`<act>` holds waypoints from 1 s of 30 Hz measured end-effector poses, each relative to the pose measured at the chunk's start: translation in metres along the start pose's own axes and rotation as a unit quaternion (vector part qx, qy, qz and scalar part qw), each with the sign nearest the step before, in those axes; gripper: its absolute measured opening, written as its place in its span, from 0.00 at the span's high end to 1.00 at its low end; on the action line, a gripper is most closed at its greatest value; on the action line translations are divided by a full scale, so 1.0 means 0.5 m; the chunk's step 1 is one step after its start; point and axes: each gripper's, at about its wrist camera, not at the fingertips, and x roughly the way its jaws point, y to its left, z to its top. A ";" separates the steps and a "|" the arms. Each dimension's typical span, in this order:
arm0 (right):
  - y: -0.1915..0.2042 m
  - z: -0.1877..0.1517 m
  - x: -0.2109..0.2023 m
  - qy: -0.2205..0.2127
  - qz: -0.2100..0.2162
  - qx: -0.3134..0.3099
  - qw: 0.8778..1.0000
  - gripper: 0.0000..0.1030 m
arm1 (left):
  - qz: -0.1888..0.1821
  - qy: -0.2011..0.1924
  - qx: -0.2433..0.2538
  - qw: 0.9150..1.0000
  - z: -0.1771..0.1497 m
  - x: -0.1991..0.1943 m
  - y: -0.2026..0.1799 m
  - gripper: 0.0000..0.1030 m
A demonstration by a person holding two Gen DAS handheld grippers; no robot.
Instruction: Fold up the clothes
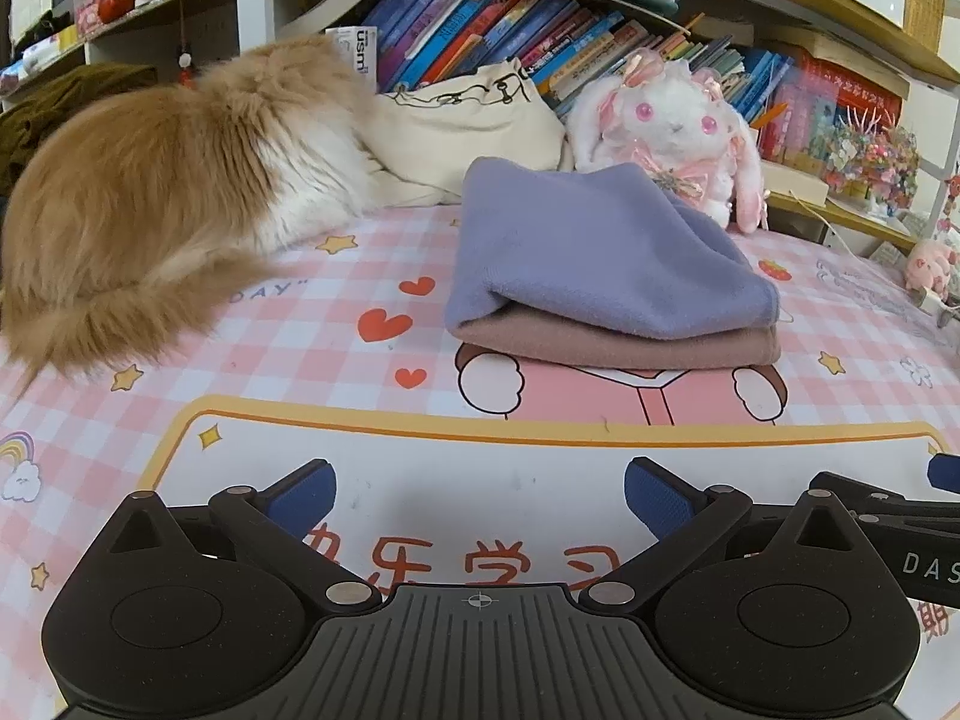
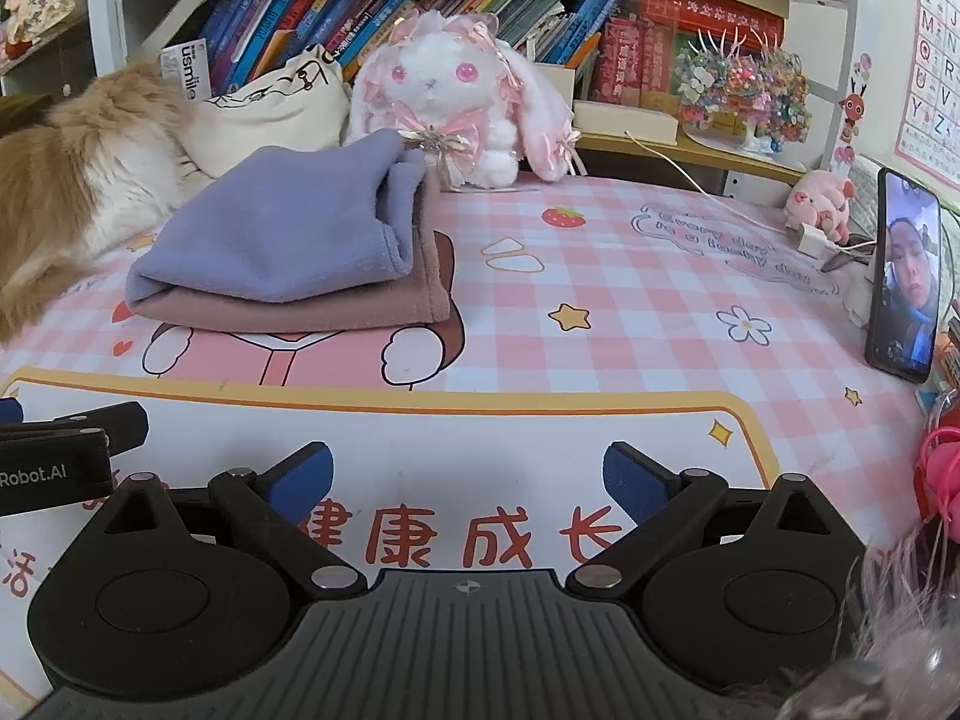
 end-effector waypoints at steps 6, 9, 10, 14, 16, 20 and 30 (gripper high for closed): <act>-0.004 0.001 0.007 0.004 -0.004 0.005 1.000 0.05 | 0.000 -0.006 0.012 1.000 0.004 0.003 -0.005 0.00; -0.005 0.003 0.009 0.005 -0.006 0.007 1.000 0.06 | 0.001 -0.012 0.020 1.000 0.006 0.003 -0.009 0.00; -0.006 0.003 0.009 0.005 -0.006 0.008 1.000 0.05 | 0.001 -0.013 0.020 1.000 0.008 0.003 -0.010 0.00; -0.006 0.004 0.012 0.005 -0.003 0.008 1.000 0.05 | 0.004 -0.010 0.008 1.000 0.011 0.005 -0.007 0.00; -0.006 0.005 0.013 0.006 -0.002 0.008 1.000 0.05 | 0.004 -0.009 0.000 1.000 0.011 0.006 -0.003 0.00; -0.005 0.005 0.015 0.010 -0.003 0.008 1.000 0.05 | 0.006 -0.005 0.000 1.000 0.011 0.009 -0.002 0.00; -0.003 0.009 0.021 0.012 -0.001 0.009 1.000 0.05 | 0.009 -0.007 -0.001 1.000 0.011 0.010 0.000 0.00</act>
